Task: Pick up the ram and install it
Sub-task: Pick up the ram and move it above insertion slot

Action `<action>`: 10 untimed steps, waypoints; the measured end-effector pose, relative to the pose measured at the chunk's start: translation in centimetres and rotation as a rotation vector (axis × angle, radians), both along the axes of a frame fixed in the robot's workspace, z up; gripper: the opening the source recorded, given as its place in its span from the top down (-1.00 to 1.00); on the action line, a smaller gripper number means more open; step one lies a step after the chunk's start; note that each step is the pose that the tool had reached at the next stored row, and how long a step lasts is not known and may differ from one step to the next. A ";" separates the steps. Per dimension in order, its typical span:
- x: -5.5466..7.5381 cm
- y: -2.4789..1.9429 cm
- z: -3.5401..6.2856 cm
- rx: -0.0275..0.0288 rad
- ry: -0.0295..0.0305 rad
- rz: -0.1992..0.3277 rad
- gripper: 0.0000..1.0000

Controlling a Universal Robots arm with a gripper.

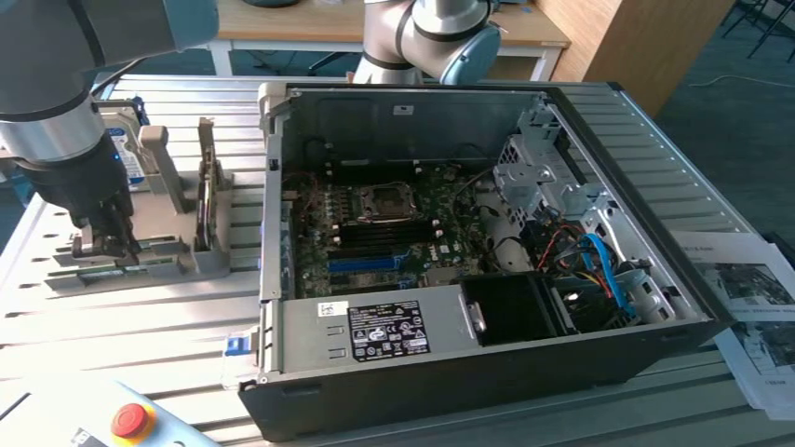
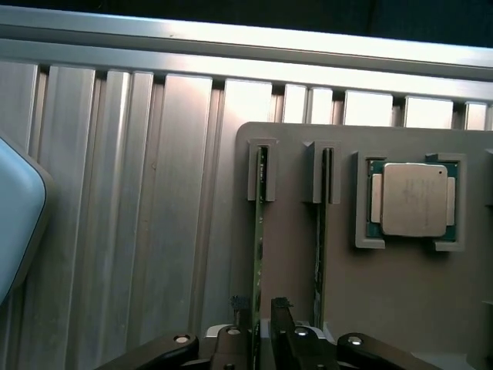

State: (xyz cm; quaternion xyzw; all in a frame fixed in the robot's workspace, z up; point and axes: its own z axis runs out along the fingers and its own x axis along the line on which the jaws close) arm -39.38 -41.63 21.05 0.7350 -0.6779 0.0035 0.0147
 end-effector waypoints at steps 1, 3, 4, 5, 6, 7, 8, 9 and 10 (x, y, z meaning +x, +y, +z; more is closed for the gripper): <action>0.0 0.00 0.00 -0.0001 0.0000 0.003 0.51; 0.0 -0.01 0.00 -0.0001 0.0000 0.004 0.51; 0.0 -0.01 0.00 -0.0001 -0.0001 0.004 0.51; 0.0 0.00 -0.02 -0.0001 0.0001 0.004 0.51; 0.0 0.00 -0.10 0.0001 -0.0002 0.004 0.51; 0.0 0.00 -0.20 0.0000 -0.0001 0.004 0.51; 0.0 0.00 -0.31 -0.0001 0.0000 0.004 0.51; 0.0 0.00 -0.43 -0.0001 -0.0001 0.004 0.51; 0.0 -0.01 -0.54 0.0000 0.0000 0.004 0.51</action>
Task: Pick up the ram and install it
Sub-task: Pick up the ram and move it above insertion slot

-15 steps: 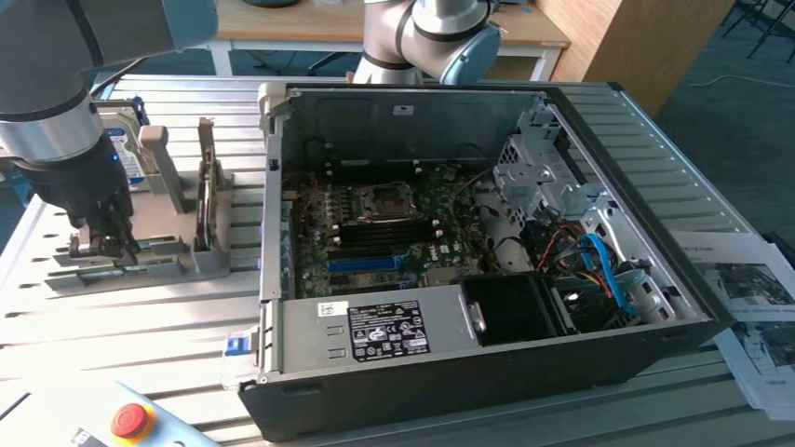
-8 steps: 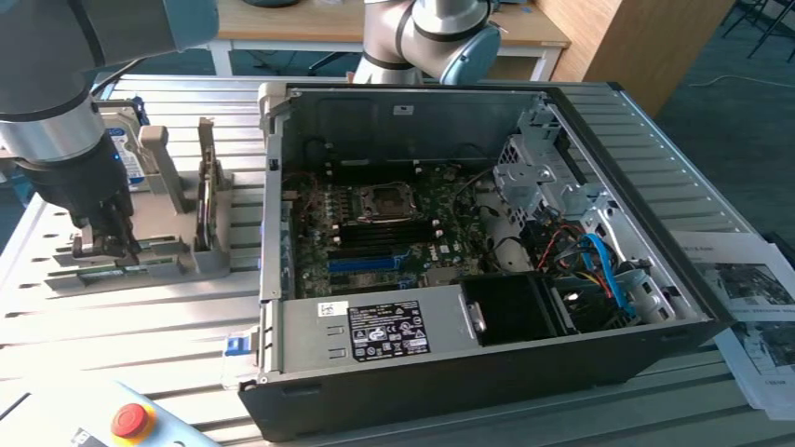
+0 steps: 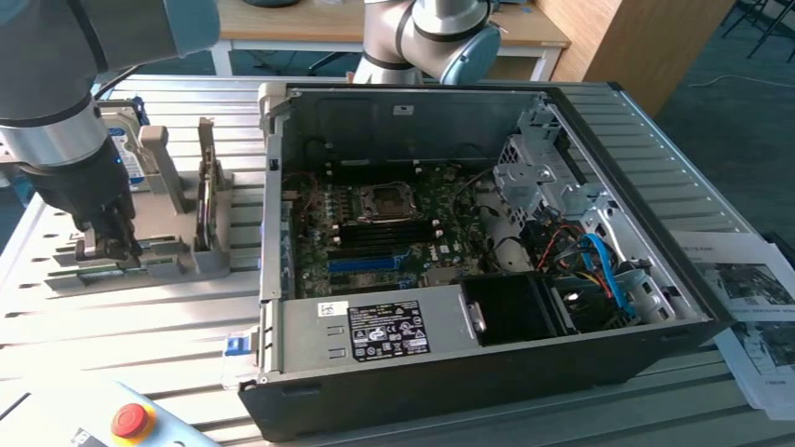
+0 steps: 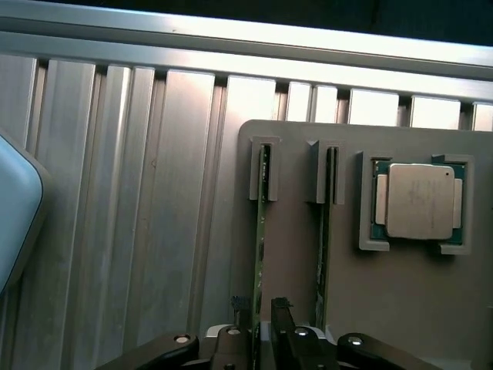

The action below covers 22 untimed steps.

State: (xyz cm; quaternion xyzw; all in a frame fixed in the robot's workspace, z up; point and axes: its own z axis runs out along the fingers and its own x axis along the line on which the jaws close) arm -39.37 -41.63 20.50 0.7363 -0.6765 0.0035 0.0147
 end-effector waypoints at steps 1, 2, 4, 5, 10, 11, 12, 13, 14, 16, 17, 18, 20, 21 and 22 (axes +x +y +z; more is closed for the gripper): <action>0.0 0.00 -0.11 0.0000 0.0000 0.000 0.51; 0.0 0.00 -0.19 0.0000 -0.0001 0.000 0.51; 0.0 0.00 -0.21 -0.0001 0.0001 0.000 0.51; 0.0 0.00 -0.21 -0.0001 0.0001 0.000 0.51; 0.0 0.00 -0.37 0.0001 -0.0001 0.000 0.51; 0.0 0.00 -0.37 0.0000 0.0000 0.000 0.51; 0.0 0.00 -0.37 0.0000 0.0000 0.000 0.51; 0.0 0.00 -0.37 -0.0001 0.0001 0.000 0.51; 0.0 0.00 -0.37 -0.0001 0.0001 0.000 0.51; 0.0 0.00 -0.46 0.0001 -0.0001 0.000 0.51; 0.0 0.00 -0.46 0.0000 0.0000 0.000 0.51; 0.0 0.00 -0.46 0.0000 0.0000 0.000 0.51; 0.0 0.00 -0.46 -0.0001 0.0001 0.000 0.51; 0.0 0.00 -0.50 0.0000 -0.0001 0.000 0.51; 0.0 0.02 -0.56 0.0002 -0.0002 0.000 0.51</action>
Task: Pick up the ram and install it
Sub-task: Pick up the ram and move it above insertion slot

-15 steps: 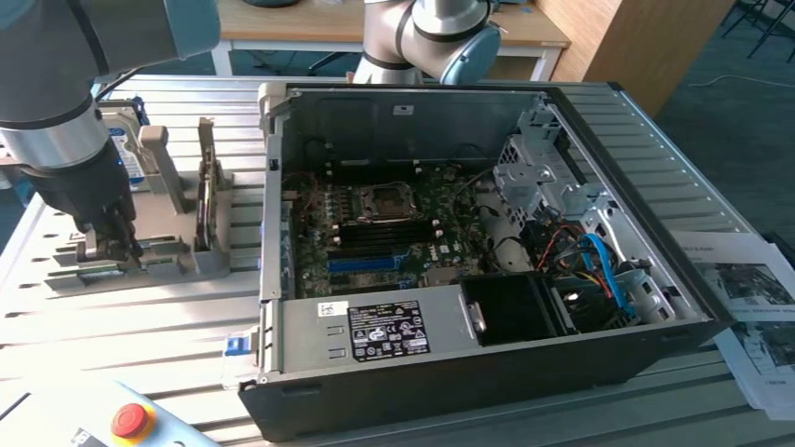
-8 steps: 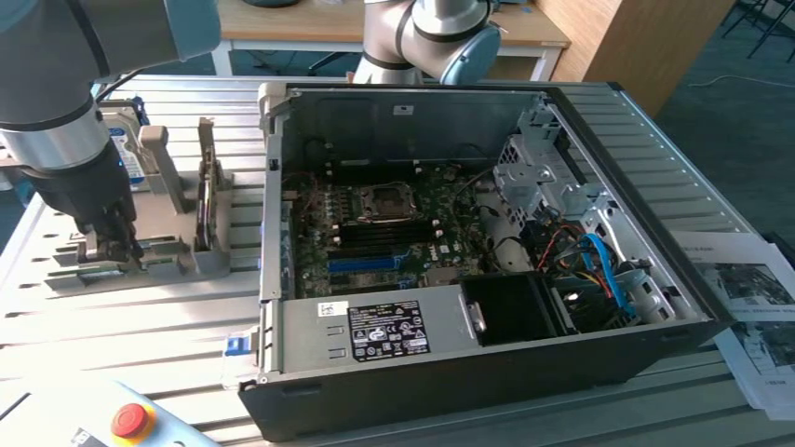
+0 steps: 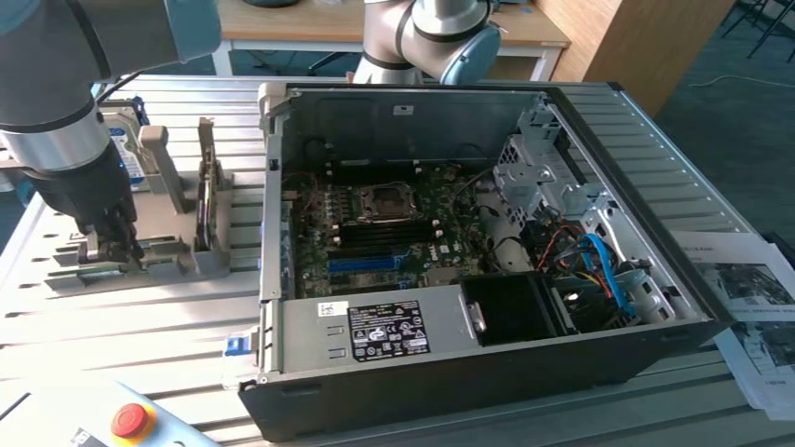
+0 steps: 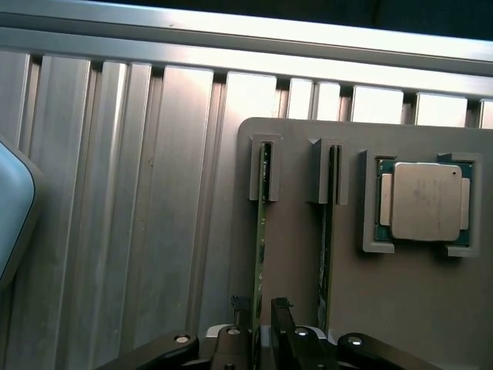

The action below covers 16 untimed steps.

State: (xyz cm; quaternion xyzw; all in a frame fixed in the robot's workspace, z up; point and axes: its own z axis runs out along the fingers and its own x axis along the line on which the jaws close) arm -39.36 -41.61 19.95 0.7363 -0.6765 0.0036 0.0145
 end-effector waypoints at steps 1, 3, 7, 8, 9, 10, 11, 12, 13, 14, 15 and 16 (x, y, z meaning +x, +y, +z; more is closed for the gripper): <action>0.0 0.02 -0.02 -0.0001 0.0001 0.000 0.51; 0.0 0.02 -0.02 -0.0002 0.0003 0.000 0.51; 0.0 0.05 -0.02 -0.0002 0.0003 0.000 0.51; 0.0 0.06 -0.02 -0.0002 0.0002 0.000 0.51; -0.1 0.07 -0.03 -0.0001 0.0001 0.000 0.51; -0.1 0.08 -0.02 -0.0001 0.0000 0.000 0.51; -0.1 0.07 -0.02 -0.0001 -0.0001 0.000 0.51; -0.1 0.07 -0.02 -0.0002 -0.0002 0.000 0.51; -0.1 0.08 -0.02 -0.0002 -0.0003 0.000 0.51; -0.1 0.08 -0.02 -0.0001 -0.0003 0.000 0.51; -0.1 0.08 -0.02 -0.0001 -0.0004 0.000 0.51; -0.1 0.08 -0.02 -0.0001 -0.0004 0.000 0.51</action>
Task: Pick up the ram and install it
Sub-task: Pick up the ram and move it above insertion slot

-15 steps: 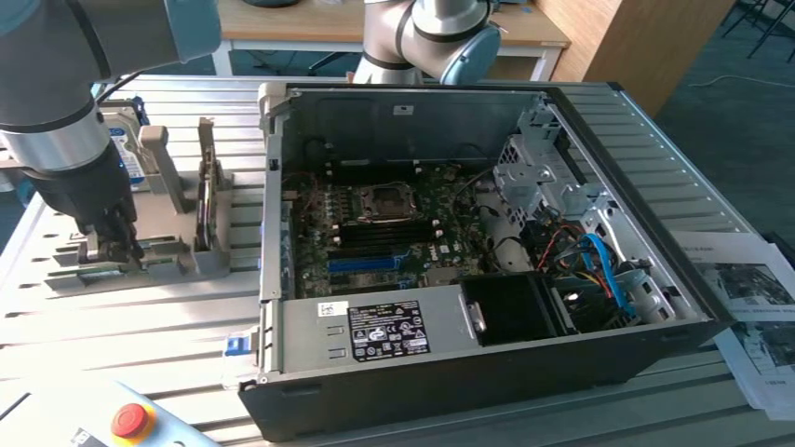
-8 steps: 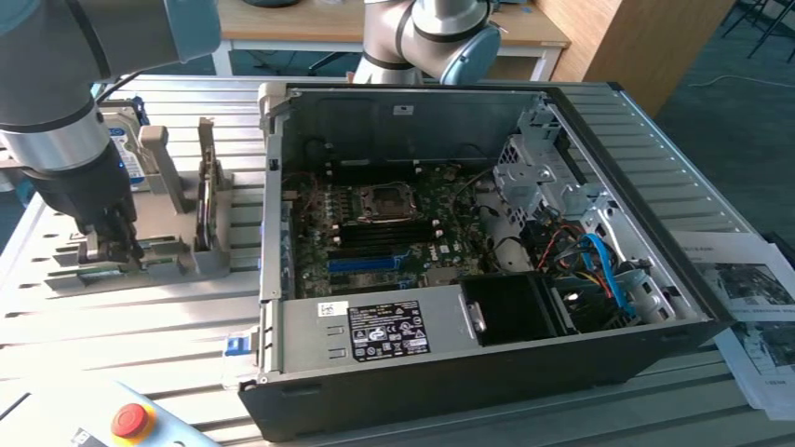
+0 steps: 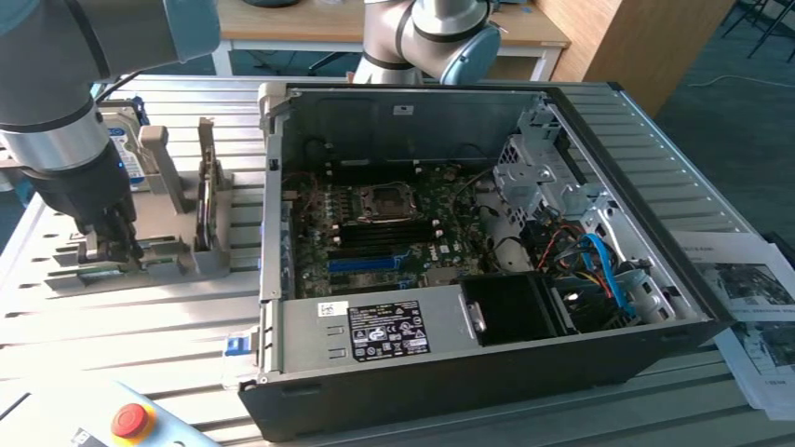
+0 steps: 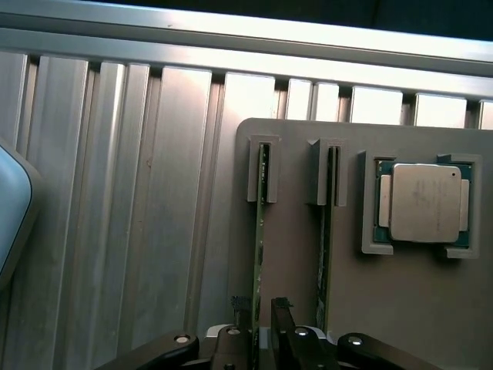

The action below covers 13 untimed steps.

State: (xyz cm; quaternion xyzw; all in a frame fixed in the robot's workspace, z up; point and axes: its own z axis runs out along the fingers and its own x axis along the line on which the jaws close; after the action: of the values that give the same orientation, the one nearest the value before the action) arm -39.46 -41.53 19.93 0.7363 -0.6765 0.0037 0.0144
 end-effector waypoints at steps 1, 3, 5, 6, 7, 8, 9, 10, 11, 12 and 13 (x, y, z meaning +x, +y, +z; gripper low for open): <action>0.0 0.00 0.00 0.0000 0.0000 0.000 0.51; 0.0 0.00 0.01 -0.0001 0.0000 0.000 0.51; 0.0 -0.01 0.01 -0.0001 0.0001 0.000 0.51; 0.0 -0.03 0.01 -0.0001 0.0001 0.000 0.51; 0.0 -0.05 0.00 -0.0001 0.0000 0.000 0.51; 0.0 -0.08 0.01 -0.0001 0.0000 0.000 0.51; 0.0 -0.09 0.00 -0.0001 0.0000 0.000 0.51; 0.0 -0.10 0.00 0.0000 -0.0001 0.000 0.51; 0.0 -0.14 0.00 -0.0001 0.0001 0.000 0.51; 0.0 -0.19 0.00 -0.0001 -0.0001 0.000 0.51; 0.0 -0.24 0.00 0.0000 0.0000 0.000 0.51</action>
State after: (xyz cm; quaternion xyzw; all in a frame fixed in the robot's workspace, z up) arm -39.47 -41.78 19.93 0.7363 -0.6765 0.0038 0.0144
